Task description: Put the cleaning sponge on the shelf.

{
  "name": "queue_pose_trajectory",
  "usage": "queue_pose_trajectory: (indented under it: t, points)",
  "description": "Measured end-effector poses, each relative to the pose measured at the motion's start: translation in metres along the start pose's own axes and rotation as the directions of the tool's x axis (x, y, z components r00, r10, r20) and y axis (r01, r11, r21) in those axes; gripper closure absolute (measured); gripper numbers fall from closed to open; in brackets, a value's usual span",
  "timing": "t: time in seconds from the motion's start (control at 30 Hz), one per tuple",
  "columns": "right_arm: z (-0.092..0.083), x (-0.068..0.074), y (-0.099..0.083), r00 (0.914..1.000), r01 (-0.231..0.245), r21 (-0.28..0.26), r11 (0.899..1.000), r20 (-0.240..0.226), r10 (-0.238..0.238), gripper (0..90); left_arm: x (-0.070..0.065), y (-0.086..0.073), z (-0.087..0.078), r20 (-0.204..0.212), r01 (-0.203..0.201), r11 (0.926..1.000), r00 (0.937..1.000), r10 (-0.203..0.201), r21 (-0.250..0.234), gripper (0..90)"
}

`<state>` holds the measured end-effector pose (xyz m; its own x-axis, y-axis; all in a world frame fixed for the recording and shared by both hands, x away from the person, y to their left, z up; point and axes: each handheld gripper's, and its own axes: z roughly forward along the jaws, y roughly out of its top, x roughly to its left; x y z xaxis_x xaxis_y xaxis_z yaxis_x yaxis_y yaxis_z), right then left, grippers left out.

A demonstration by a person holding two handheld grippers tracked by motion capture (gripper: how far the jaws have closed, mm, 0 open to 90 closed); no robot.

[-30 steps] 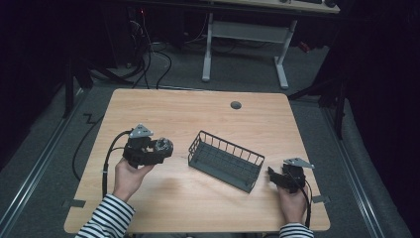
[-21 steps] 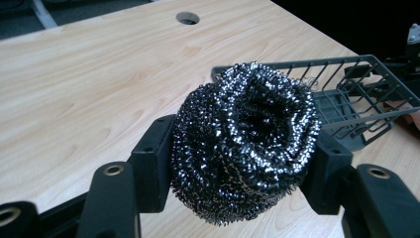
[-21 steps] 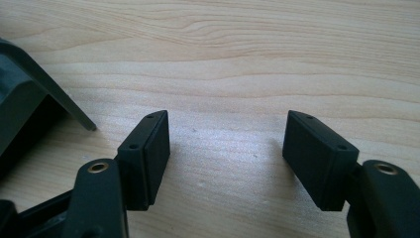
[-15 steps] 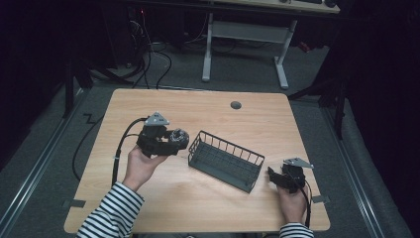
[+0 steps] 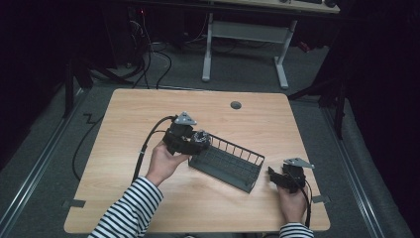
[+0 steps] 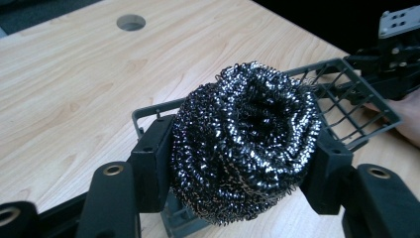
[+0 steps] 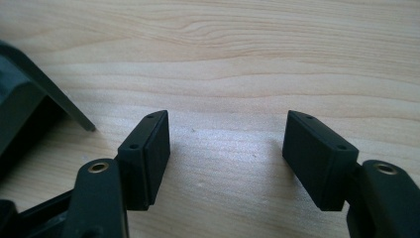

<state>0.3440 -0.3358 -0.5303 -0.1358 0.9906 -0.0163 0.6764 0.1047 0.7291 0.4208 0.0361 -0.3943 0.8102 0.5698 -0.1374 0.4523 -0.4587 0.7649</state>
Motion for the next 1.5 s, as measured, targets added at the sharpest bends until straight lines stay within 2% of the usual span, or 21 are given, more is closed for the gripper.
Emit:
queue_pose_trajectory:
  t: [0.17, 0.3, 0.43, 0.53, 0.6, 0.73, 0.83, 0.9, 1.03, 1.13, 1.23, 1.37, 1.5]
  points:
    - [0.0, 0.001, 0.0, 1.0, 0.006, 0.0, 1.0, 0.003, -0.006, 35.5, -0.001, 0.001, 0.019, -0.009, -0.005, 0.9992, 0.9999, 0.005, 0.04, 39.6]
    - [0.0, 0.001, 0.0, 1.0, 0.006, 0.0, 1.0, 0.004, -0.006, 35.4, -0.002, 0.001, 0.029, -0.009, -0.004, 0.9986, 0.9999, 0.004, 0.053, 39.3]
    - [0.0, 0.001, 0.0, 1.0, 0.005, 0.0, 1.0, 0.004, -0.005, 35.4, -0.004, 0.002, 0.042, -0.016, -0.024, 0.9958, 0.9996, 0.025, 0.088, 39.1]
    - [0.0, 0.001, 0.0, 1.0, 0.005, 0.0, 1.0, 0.004, -0.005, 35.4, -0.004, 0.001, 0.049, -0.013, -0.017, 0.9943, 0.9997, 0.018, 0.106, 38.6]
    - [0.0, 0.001, 0.0, 1.0, 0.003, 0.001, 1.0, 0.004, -0.003, 35.4, -0.004, 0.001, 0.053, -0.023, -0.028, 0.9924, 0.9993, 0.031, 0.12, 38.2]
    - [0.0, 0.001, 0.0, 1.0, 0.005, 0.0, 1.0, 0.004, -0.005, 35.4, -0.003, 0.0, 0.058, -0.028, -0.016, 0.9908, 0.9994, 0.019, 0.135, 37.4]
    - [0.0, 0.001, 0.0, 1.0, 0.007, 0.0, 1.0, 0.004, -0.007, 35.4, -0.002, -0.001, 0.062, -0.013, 0.007, 0.9878, 0.9999, -0.005, 0.155, 36.6]
    - [0.0, 0.001, 0.0, 1.0, 0.004, 0.001, 1.0, 0.002, -0.004, 35.2, -0.002, -0.001, 0.064, -0.027, 0.0, 0.987, 0.9996, 0.005, 0.161, 36.1]
    - [0.0, 0.001, 0.0, 1.0, 0.004, 0.001, 1.0, 0.002, -0.004, 35.2, 0.0, -0.002, 0.065, -0.032, 0.019, 0.9851, 0.9994, -0.014, 0.171, 33.8]
    - [0.0, 0.001, 0.0, 1.0, 0.004, 0.001, 1.0, 0.002, -0.004, 35.2, 0.001, -0.004, 0.065, -0.026, 0.023, 0.9862, 0.9995, -0.019, 0.164, 30.6]
    - [0.0, 0.001, 0.0, 1.0, 0.004, 0.001, 1.0, 0.002, -0.004, 35.2, 0.001, -0.005, 0.063, -0.051, 0.021, 0.9868, 0.9986, -0.014, 0.16, 26.8]
    - [0.0, 0.001, 0.0, 1.0, 0.003, 0.001, 1.0, 0.004, -0.003, 35.2, 0.0, -0.004, 0.058, -0.041, 0.031, 0.9905, 0.9988, -0.025, 0.134, 25.6]
    - [0.0, 0.001, 0.0, 1.0, 0.003, 0.001, 1.0, 0.004, -0.003, 35.2, -0.002, -0.004, 0.051, -0.043, 0.017, 0.9923, 0.999, -0.012, 0.123, 24.2]
